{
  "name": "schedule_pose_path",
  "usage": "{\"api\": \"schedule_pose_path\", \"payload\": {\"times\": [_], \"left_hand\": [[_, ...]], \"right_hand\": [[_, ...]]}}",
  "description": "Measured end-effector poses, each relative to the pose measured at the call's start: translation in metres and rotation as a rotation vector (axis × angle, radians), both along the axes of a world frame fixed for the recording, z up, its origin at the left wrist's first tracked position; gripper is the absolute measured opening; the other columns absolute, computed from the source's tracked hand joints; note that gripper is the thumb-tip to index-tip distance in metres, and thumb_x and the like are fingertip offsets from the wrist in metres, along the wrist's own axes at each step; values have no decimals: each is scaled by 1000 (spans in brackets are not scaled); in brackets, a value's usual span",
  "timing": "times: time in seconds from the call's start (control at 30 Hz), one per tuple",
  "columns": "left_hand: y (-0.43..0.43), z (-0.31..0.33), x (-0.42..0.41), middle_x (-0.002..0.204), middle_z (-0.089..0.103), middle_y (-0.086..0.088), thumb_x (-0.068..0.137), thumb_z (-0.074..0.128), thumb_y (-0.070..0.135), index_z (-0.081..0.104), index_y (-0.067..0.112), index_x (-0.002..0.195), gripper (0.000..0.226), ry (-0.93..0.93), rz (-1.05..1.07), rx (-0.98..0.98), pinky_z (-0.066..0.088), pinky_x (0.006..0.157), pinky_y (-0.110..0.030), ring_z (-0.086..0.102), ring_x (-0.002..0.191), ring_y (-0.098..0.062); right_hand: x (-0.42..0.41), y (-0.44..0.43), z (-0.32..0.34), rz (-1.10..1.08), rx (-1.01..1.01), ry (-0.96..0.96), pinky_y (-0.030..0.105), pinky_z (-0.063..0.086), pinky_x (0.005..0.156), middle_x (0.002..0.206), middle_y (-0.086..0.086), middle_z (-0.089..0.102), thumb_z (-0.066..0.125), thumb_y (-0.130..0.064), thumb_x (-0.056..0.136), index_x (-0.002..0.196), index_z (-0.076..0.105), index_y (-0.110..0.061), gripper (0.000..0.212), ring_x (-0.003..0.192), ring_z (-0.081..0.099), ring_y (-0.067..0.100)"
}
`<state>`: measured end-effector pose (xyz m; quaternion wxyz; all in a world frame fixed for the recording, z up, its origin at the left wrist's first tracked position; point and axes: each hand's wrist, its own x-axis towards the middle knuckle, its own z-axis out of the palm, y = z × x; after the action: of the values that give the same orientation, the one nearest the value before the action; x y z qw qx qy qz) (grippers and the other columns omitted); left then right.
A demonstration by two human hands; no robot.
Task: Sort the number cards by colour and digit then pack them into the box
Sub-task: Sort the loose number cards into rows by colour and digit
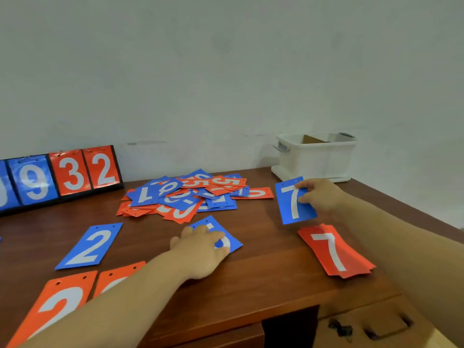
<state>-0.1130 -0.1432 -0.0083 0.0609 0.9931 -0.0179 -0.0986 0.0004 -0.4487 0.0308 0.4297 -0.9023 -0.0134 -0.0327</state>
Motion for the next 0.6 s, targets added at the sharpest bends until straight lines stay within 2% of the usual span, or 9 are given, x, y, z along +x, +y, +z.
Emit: {"api": "schedule_pose_path", "payload": {"times": [0.07, 0.27, 0.37, 0.43, 0.5, 0.6], "left_hand": [[0, -4, 5, 166, 18, 7, 99, 32, 63, 29, 46, 153, 56, -20, -18, -28, 23, 117, -53, 16, 151, -26], [-6, -22, 9, 166, 19, 5, 104, 29, 51, 32, 47, 151, 47, -157, 7, -81, 15, 123, -49, 12, 154, -16], [-7, -24, 10, 164, 24, 2, 106, 28, 47, 34, 47, 151, 46, -205, 46, -56, 20, 122, -44, 16, 152, -18], [-6, -25, 11, 162, 27, 3, 106, 28, 45, 34, 46, 151, 45, -209, 60, -56, 22, 121, -43, 20, 150, -18], [-6, -25, 11, 163, 27, 3, 106, 28, 45, 33, 46, 152, 46, -200, 62, -60, 22, 121, -44, 21, 151, -18], [-6, -24, 13, 164, 24, 2, 107, 28, 45, 29, 45, 154, 47, -185, 60, -60, 21, 122, -46, 19, 152, -19]], "right_hand": [[10, -7, -13, -21, -29, -13, 23, 43, 63, 119, 7, 54, 62, -1, 90, 130, 64, -17, 43, 92, 56, 20], [34, -16, -36, 37, -267, -7, 24, 42, 83, 146, 7, 49, 59, -7, 91, 141, 56, -23, 52, 112, 57, 22], [42, -13, -41, 31, -402, -4, 27, 47, 87, 143, 8, 52, 62, -19, 91, 136, 60, -28, 46, 113, 60, 24], [45, -7, -37, 30, -535, 28, 32, 47, 99, 145, 6, 50, 56, -25, 96, 134, 61, -34, 39, 122, 55, 25], [43, -1, -31, 29, -625, 81, 39, 45, 105, 148, 6, 45, 52, -26, 98, 136, 58, -38, 40, 129, 49, 30], [34, 10, -23, -12, -679, 100, 45, 45, 105, 145, 6, 45, 57, -22, 91, 137, 56, -39, 48, 130, 45, 32]]}}
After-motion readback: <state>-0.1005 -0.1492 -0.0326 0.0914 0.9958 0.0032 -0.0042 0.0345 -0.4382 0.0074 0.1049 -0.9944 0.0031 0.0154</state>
